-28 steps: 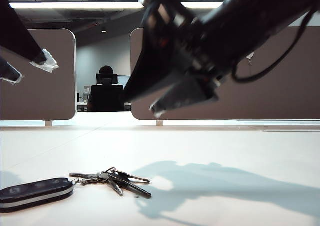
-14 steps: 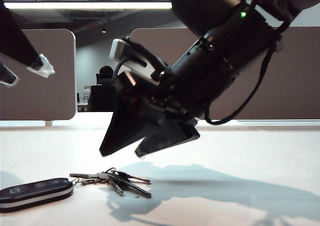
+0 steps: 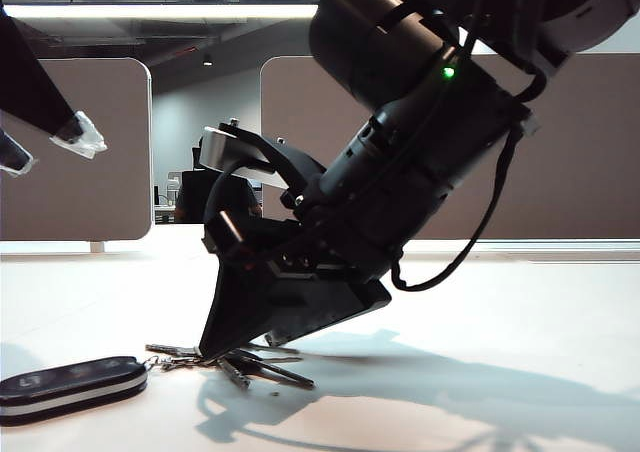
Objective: Hang the bunch of keys on the hook.
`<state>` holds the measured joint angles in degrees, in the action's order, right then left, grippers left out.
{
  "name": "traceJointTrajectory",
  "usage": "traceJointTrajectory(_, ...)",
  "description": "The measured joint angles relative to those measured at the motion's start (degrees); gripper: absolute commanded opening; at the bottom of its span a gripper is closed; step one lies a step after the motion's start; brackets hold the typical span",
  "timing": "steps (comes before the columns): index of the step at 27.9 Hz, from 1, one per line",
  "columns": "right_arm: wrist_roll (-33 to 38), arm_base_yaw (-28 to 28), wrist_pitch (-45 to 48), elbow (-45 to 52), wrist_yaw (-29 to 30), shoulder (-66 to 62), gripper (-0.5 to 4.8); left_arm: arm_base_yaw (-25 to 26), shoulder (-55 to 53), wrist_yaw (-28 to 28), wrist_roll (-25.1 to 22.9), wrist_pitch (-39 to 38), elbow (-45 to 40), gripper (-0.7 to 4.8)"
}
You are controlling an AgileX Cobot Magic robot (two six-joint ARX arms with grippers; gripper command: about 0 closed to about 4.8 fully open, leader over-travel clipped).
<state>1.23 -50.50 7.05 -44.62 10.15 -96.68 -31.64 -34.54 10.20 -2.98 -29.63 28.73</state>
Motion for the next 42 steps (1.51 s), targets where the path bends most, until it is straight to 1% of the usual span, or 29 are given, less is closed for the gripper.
traceJointTrajectory(9, 0.9, -0.6, 2.2, 0.0, 0.2, -0.8, 3.04, 0.0, 0.0, 0.0, 0.0, -1.2, 0.0, 4.79)
traceJointTrajectory(10, 1.2, -0.6, 2.4, 0.0, 0.1, -0.8, 2.97, 0.0, 0.0, 0.0, 0.0, -1.2, 0.0, 4.79)
traceJointTrajectory(11, 1.3, -0.6, 2.5, 0.0, 0.1, -0.8, 2.62, 0.0, 0.0, 0.0, 0.0, -1.2, 0.0, 4.79)
traceJointTrajectory(12, 1.4, -0.6, 2.5, 0.0, 0.1, -0.8, 2.01, 0.0, 0.0, 0.0, 0.0, -1.2, 0.0, 4.79)
traceJointTrajectory(13, 1.6, -0.6, 2.5, 0.0, 0.1, -0.8, 1.11, 0.0, 0.0, 0.0, 0.0, -1.3, 0.0, 4.79)
traceJointTrajectory(14, 1.6, -0.6, 2.5, 0.1, 0.1, -0.9, 0.58, 0.0, 0.0, 0.0, 0.0, -1.5, 0.0, 4.79)
traceJointTrajectory(15, 1.7, -0.6, 2.5, 0.1, 0.1, -0.9, 0.21, 0.0, 0.0, 0.0, 0.0, -1.7, 0.0, 4.79)
traceJointTrajectory(17, 1.6, -0.6, 4.0, -0.1, 0.5, -0.7, -0.04, 0.0, 0.0, 0.0, 0.0, -2.1, 0.0, 4.79)
traceJointTrajectory(31, 1.7, -0.6, 4.1, 0.0, 0.3, -0.1, -0.04, 0.0, 0.0, 0.0, 0.0, -3.5, 0.0, 4.79)
traceJointTrajectory(35, 1.7, -0.6, 2.5, -0.2, 0.3, 2.8, -0.04, 0.0, 0.0, 0.0, 0.0, -3.6, 0.0, 4.79)
traceJointTrajectory(42, 1.7, -0.4, 5.3, -0.4, 0.3, 11.0, -0.04, 0.0, 0.0, 0.0, 0.0, -3.6, 0.0, 4.79)
